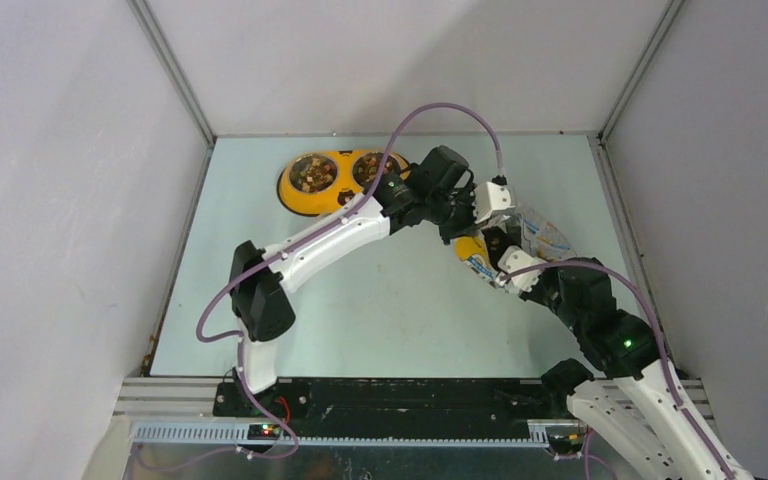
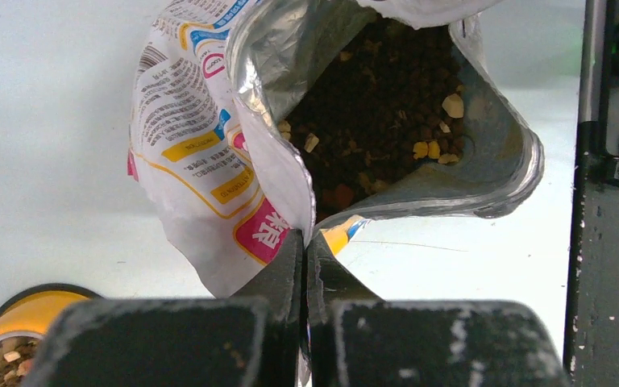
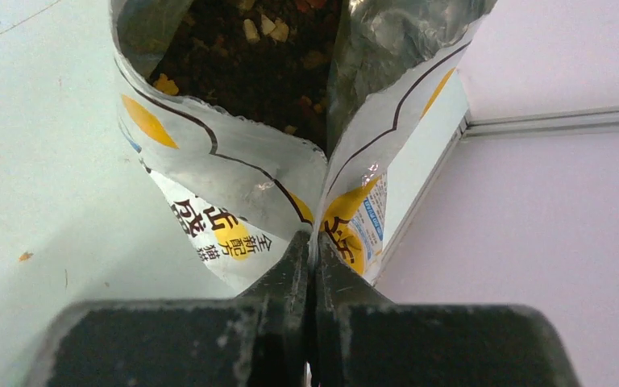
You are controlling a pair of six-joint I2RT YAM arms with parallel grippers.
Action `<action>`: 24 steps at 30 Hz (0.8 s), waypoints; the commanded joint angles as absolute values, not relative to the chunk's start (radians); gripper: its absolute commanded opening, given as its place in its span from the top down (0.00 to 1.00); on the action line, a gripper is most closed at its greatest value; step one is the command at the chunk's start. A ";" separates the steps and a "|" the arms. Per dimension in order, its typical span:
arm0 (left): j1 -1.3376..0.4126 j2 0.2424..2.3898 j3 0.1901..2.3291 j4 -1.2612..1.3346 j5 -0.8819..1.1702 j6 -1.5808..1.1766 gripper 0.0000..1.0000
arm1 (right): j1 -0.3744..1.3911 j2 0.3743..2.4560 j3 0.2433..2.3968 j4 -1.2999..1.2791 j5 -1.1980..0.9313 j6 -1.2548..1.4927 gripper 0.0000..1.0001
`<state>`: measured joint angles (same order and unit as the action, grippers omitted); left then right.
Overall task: Serve the pet food
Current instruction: Close the pet food bag at the center of the board.
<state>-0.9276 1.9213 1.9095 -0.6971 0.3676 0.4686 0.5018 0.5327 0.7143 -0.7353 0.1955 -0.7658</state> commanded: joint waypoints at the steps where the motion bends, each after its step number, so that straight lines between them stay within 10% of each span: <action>1: -0.905 1.851 1.888 -0.645 0.435 0.441 1.00 | 0.492 0.503 0.769 -0.716 0.234 -0.747 1.00; 14: -0.859 1.558 1.788 -0.708 0.466 0.431 1.00 | 0.327 0.510 1.080 -0.683 -0.356 -0.478 1.00; 24: -0.842 1.506 1.805 -0.689 0.366 0.421 1.00 | 0.144 0.654 1.080 -0.466 -0.265 -0.312 1.00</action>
